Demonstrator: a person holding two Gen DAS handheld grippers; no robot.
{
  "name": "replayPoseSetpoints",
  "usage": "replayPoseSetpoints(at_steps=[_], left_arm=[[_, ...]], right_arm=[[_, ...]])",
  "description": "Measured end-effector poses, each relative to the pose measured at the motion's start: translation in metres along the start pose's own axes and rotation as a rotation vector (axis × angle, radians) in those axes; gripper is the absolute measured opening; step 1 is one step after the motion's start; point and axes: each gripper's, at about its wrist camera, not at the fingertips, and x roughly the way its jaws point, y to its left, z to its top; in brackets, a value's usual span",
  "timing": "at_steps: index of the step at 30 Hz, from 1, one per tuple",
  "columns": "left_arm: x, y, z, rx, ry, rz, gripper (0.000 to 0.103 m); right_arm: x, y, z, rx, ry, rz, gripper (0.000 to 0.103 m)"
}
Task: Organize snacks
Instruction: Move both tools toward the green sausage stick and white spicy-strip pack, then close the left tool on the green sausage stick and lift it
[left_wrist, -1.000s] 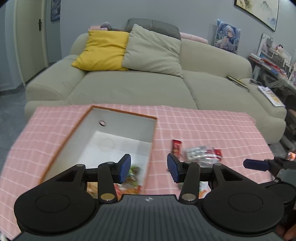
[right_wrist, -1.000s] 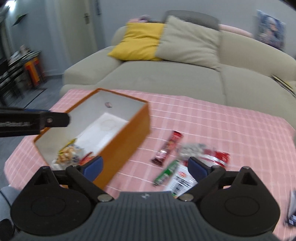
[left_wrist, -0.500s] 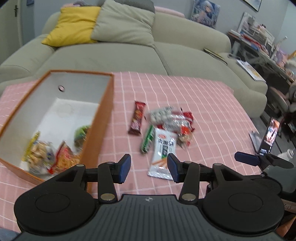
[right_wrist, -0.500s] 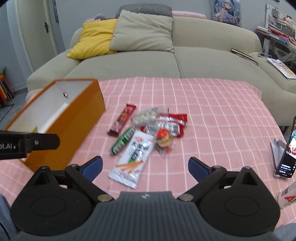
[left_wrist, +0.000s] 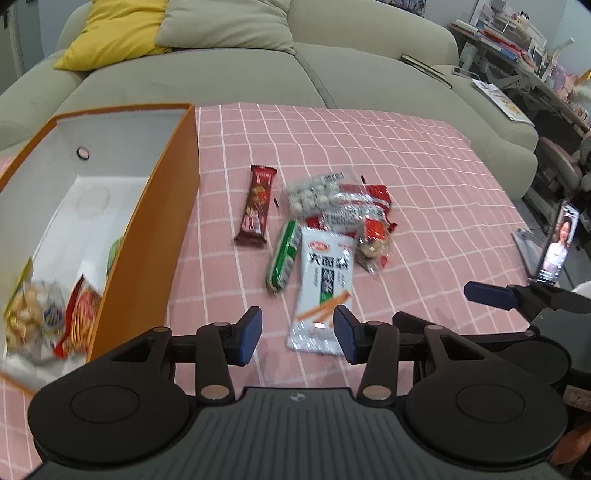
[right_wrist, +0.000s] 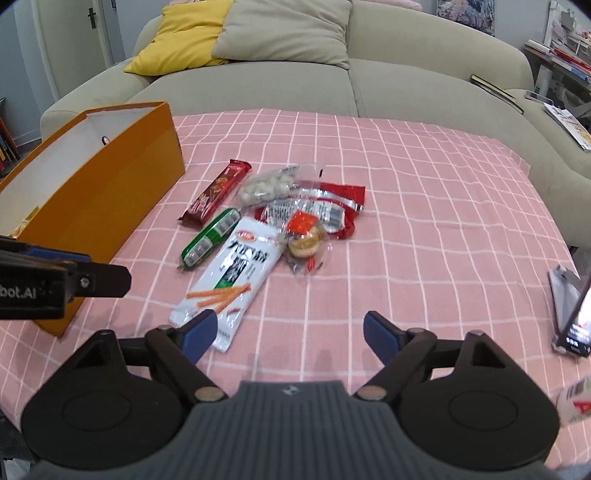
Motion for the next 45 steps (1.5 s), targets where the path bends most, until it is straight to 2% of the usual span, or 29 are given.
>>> replayPoseSetpoints(at_steps=[4,8,11,19,21,29,45], left_arm=[[0.019,0.003,0.014,0.013,0.012,0.010,0.049],[0.038,0.007,0.030,0.014,0.018,0.017,0.045],[0.055,0.010,0.038,0.029,0.051,0.010,0.044],[0.095,0.015,0.048,0.038,0.116,0.001,0.041],[0.103,0.015,0.050,0.043,0.130,0.008,0.040],[0.120,0.014,0.055,0.052,0.160,0.007,0.034],[0.136,0.001,0.058,0.088,0.174,0.031,0.025]], right_arm=[[0.013,-0.006,0.015,0.030,-0.011,0.010,0.079],[0.028,-0.012,0.028,0.055,-0.026,0.025,0.072],[0.041,-0.019,0.035,0.098,-0.012,0.034,0.065],[0.070,-0.033,0.053,0.180,0.019,0.054,0.060],[0.077,-0.033,0.056,0.180,0.038,0.060,0.056],[0.094,-0.031,0.058,0.186,0.080,0.071,0.051],[0.095,-0.033,0.058,0.154,0.087,0.091,0.041]])
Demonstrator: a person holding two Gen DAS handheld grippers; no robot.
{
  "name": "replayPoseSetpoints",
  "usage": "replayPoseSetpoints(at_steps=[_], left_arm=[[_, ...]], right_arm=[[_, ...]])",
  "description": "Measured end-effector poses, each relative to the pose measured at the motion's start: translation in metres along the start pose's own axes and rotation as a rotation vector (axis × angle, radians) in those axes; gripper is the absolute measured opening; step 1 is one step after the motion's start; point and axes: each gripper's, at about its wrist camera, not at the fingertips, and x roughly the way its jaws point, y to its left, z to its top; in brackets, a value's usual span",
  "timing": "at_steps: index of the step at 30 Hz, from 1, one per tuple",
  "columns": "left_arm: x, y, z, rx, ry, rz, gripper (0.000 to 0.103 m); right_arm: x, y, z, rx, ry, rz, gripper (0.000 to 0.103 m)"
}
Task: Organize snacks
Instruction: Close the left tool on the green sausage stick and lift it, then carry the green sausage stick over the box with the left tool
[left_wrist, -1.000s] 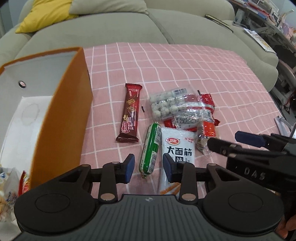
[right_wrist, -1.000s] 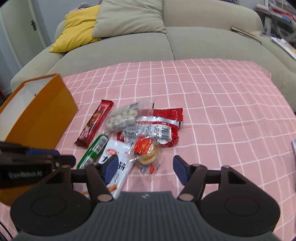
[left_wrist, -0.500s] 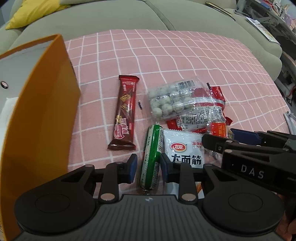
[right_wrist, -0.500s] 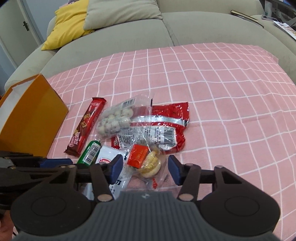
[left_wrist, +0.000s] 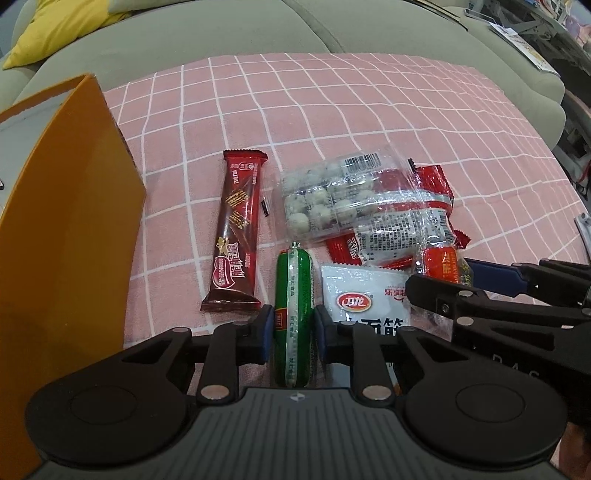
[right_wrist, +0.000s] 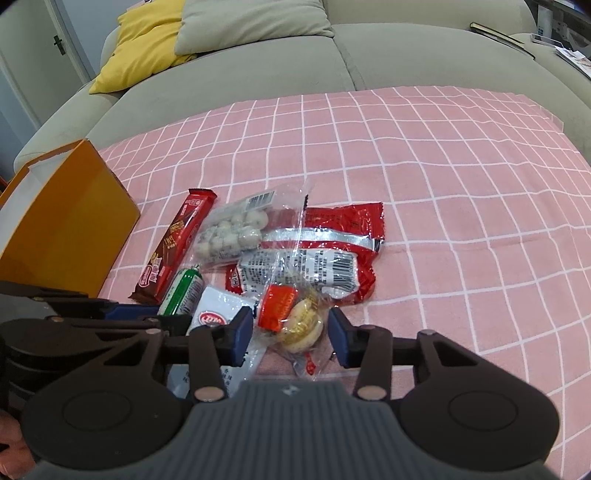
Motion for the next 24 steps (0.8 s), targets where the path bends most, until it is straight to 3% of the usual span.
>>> replayPoseSetpoints(at_steps=[16,24], left_arm=[[-0.040,-0.005,-0.039,-0.019,-0.001,-0.019,0.024],[-0.087,-0.006,-0.063,-0.067,-0.064,-0.042,0.024]], right_arm=[[-0.039,0.006,-0.021,-0.092,0.015,-0.031,0.039],[-0.078,0.022,-0.045,-0.171,-0.025,-0.034,0.039]])
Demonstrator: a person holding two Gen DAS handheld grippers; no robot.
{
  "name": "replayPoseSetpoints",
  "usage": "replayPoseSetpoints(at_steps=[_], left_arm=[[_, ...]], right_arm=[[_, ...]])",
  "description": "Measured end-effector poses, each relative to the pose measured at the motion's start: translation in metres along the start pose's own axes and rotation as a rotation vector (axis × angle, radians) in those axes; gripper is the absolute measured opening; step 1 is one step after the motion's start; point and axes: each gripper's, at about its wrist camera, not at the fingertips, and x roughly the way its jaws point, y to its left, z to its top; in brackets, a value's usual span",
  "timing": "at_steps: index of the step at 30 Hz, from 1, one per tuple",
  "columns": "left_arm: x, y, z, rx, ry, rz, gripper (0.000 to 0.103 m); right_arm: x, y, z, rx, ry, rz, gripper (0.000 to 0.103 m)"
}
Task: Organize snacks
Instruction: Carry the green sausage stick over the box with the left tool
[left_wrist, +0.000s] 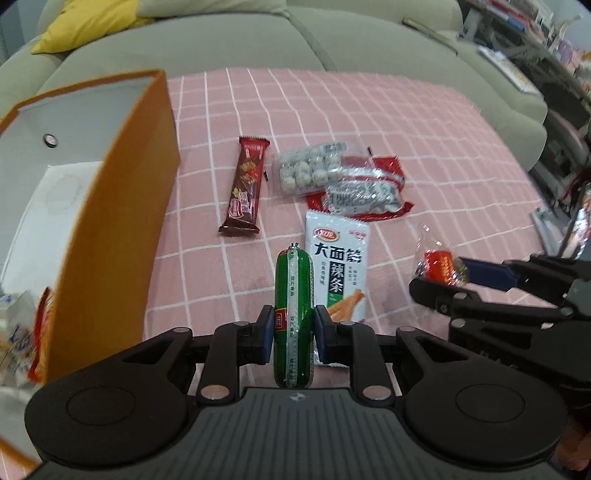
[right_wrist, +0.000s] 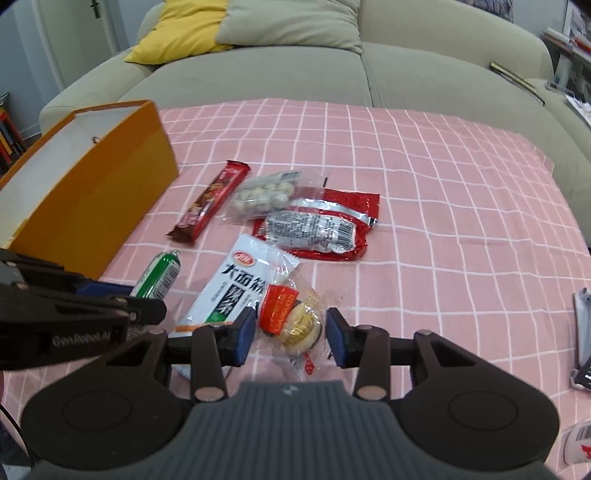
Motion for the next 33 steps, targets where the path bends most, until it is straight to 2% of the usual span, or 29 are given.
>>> replayPoseSetpoints(at_steps=[10,21,33], left_arm=[[-0.065,0.002,-0.013,-0.044,-0.118,-0.016,0.024],[-0.121,0.029,-0.017,-0.074,-0.191,-0.011,0.024],[-0.163,0.083,0.000,-0.021,-0.231,0.081,0.024]], right_arm=[[-0.047,0.031,-0.010,-0.069,-0.047,0.071,0.039],[-0.090,0.081,0.006,-0.197,-0.144,0.178,0.039],[-0.105,0.137,0.045,-0.372,-0.215,0.278,0.039]])
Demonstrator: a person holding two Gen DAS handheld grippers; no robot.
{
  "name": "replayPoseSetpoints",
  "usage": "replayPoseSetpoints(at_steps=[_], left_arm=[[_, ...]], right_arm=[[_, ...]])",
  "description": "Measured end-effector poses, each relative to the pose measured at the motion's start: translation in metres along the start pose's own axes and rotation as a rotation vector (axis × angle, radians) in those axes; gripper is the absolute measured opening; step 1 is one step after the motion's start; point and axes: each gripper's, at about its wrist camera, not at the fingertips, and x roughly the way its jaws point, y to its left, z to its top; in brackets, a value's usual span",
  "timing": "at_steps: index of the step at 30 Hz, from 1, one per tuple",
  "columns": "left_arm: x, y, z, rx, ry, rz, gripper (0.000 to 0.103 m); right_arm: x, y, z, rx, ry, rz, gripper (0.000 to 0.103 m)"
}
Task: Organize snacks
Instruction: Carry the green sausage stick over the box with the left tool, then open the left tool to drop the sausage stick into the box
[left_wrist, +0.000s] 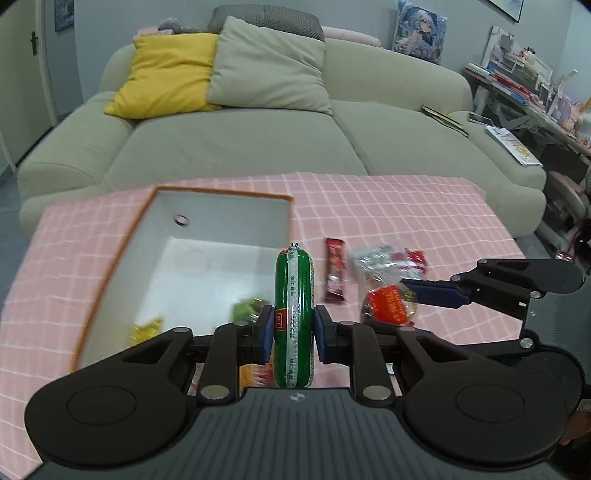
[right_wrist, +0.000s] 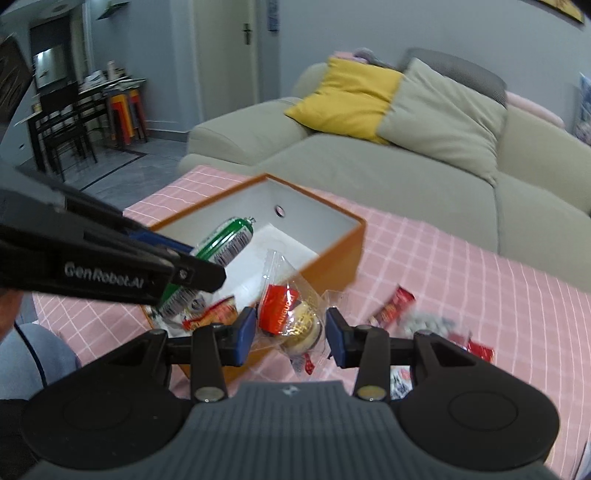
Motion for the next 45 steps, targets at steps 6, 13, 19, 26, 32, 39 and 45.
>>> replayPoseSetpoints(at_steps=[6,13,19,26,32,39,45], left_arm=[[0.005,0.027,0.016,0.028,-0.004,0.048,0.024],[0.036,0.058,0.031,0.030,0.042,0.079,0.024],[0.069,0.081,0.036,0.032,0.113,0.096,0.024],[0.102,0.098,0.031,0.020,0.199,0.088,0.024],[0.128,0.107,0.028,-0.018,0.246,0.075,0.024],[0.152,0.116,0.022,-0.044,0.299,0.062,0.024],[0.167,0.124,0.017,-0.074,0.332,0.060,0.024]], right_arm=[[0.027,0.009,0.026,-0.078,-0.012,0.052,0.039],[0.072,0.016,0.061,-0.161,0.017,0.059,0.039],[0.121,0.032,0.072,-0.277,0.081,0.069,0.039],[0.172,0.038,0.067,-0.363,0.174,0.080,0.039],[0.208,0.036,0.063,-0.388,0.240,0.086,0.039],[0.227,0.038,0.059,-0.412,0.265,0.086,0.039],[0.242,0.039,0.057,-0.432,0.283,0.083,0.040]])
